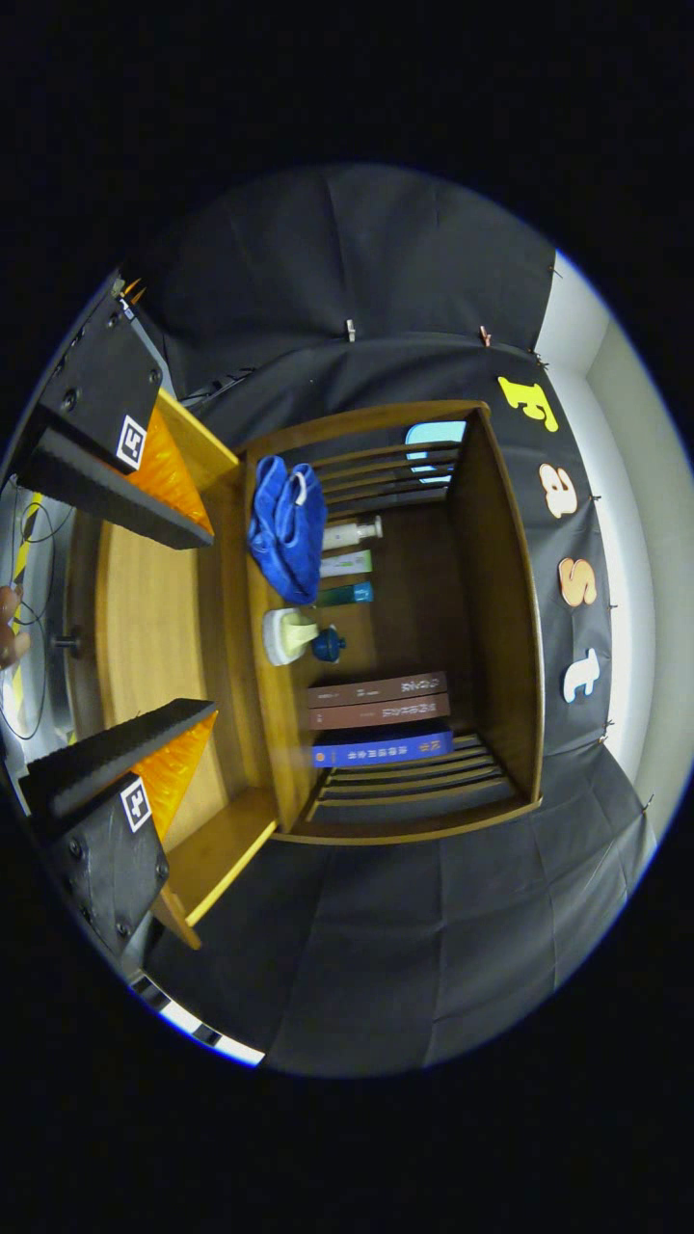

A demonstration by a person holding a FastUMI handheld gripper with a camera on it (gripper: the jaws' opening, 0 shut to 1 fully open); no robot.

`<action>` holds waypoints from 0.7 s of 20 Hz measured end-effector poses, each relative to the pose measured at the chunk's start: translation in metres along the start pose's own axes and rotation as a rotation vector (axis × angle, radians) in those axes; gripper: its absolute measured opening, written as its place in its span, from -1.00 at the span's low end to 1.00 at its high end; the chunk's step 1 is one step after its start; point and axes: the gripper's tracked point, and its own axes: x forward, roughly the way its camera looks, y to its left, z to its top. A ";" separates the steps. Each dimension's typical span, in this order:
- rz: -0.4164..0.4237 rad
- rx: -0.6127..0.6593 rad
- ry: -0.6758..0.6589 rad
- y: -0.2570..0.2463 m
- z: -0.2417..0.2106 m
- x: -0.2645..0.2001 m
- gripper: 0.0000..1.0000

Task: Pull open the drawer, take out the items inside it, and place them on the countertop above the cabinet.

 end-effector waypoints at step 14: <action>-0.047 -0.008 0.160 -0.021 -0.116 0.002 1.00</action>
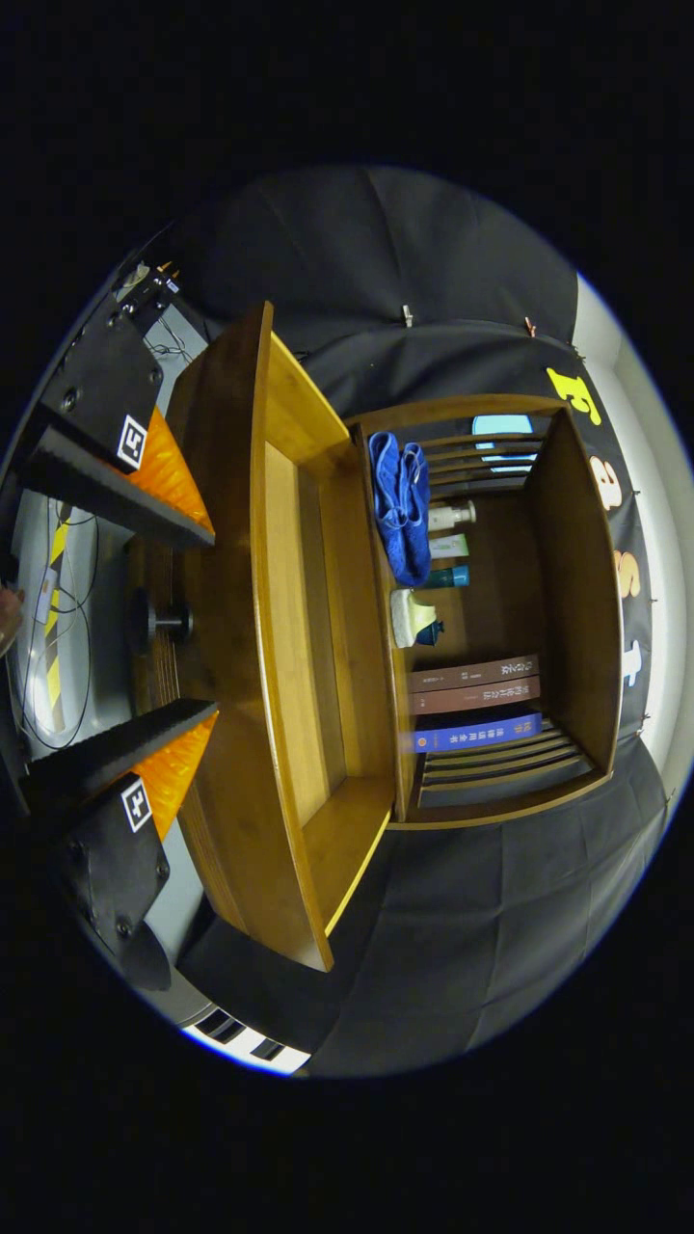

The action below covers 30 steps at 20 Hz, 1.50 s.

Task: Pull open the drawer, take out the items inside it, and place them on the countertop above the cabinet.

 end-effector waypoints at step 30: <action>0.015 0.039 -0.037 -0.002 0.058 0.161 0.99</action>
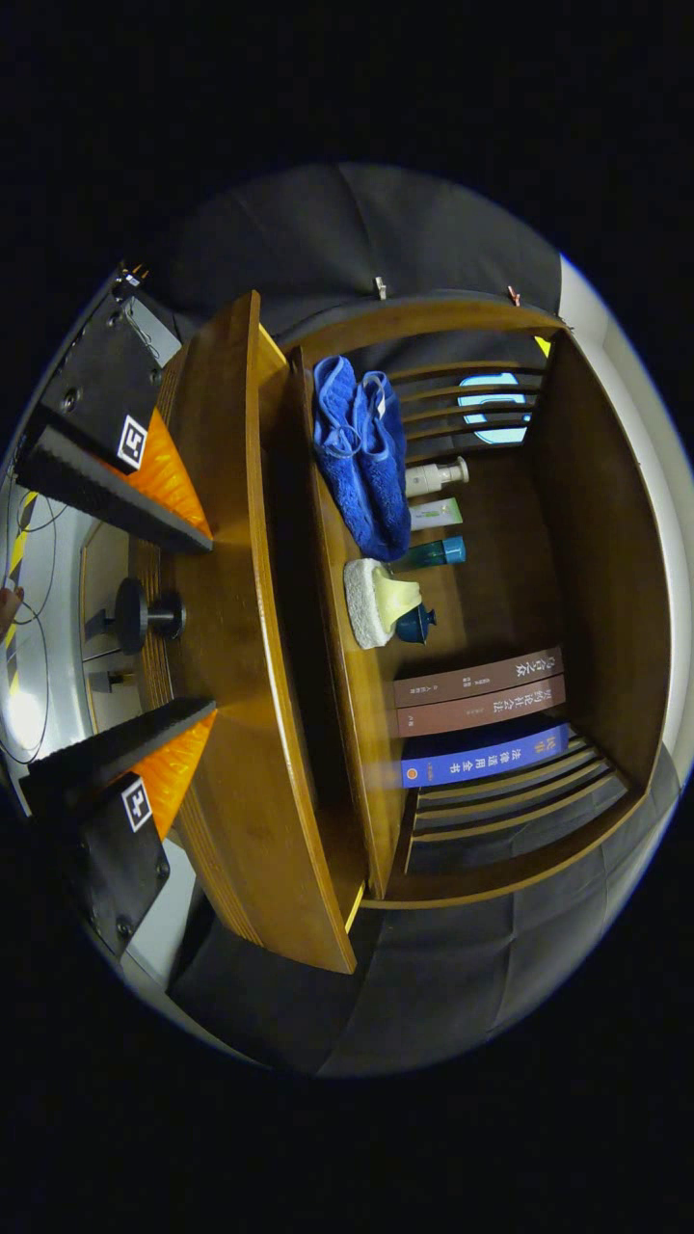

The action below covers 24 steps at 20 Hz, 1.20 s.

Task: Pull open the drawer, take out the items inside it, and place them on the countertop above the cabinet.

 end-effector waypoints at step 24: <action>-0.020 -0.015 0.009 0.006 0.015 0.059 0.99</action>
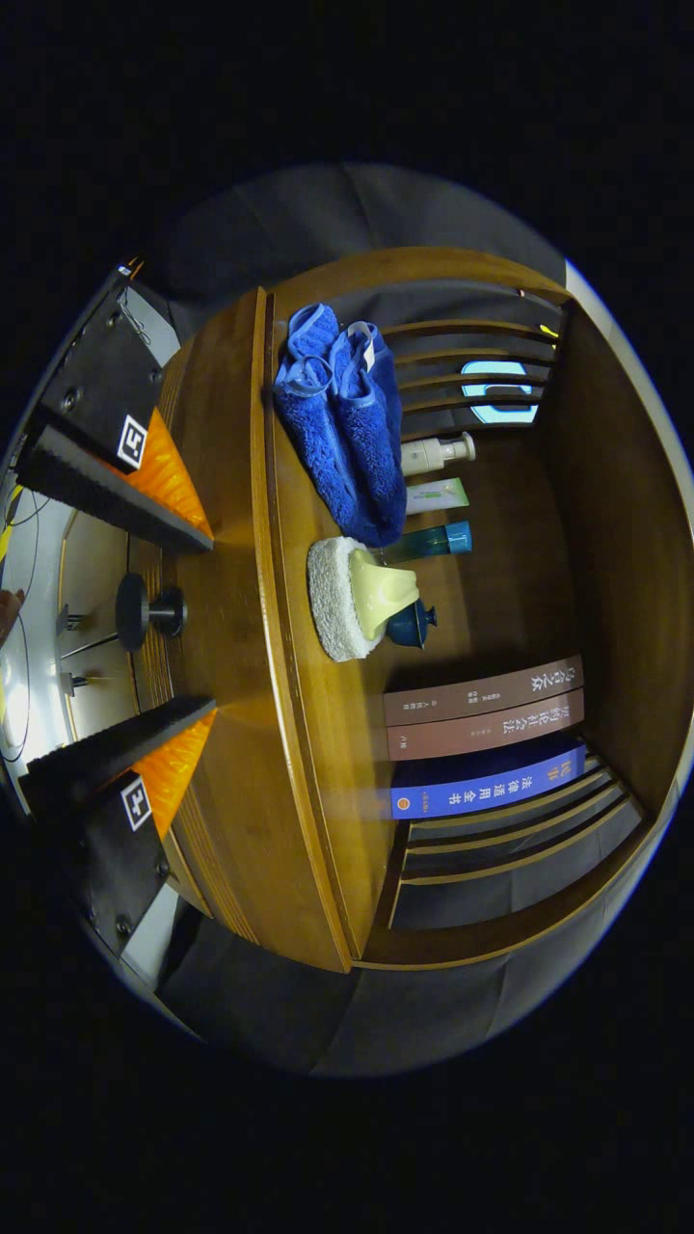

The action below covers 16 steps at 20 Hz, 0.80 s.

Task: Pull open the drawer, take out the items inside it, and place them on the countertop above the cabinet.

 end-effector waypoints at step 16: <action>0.050 -0.114 -0.293 0.035 0.190 -0.189 0.98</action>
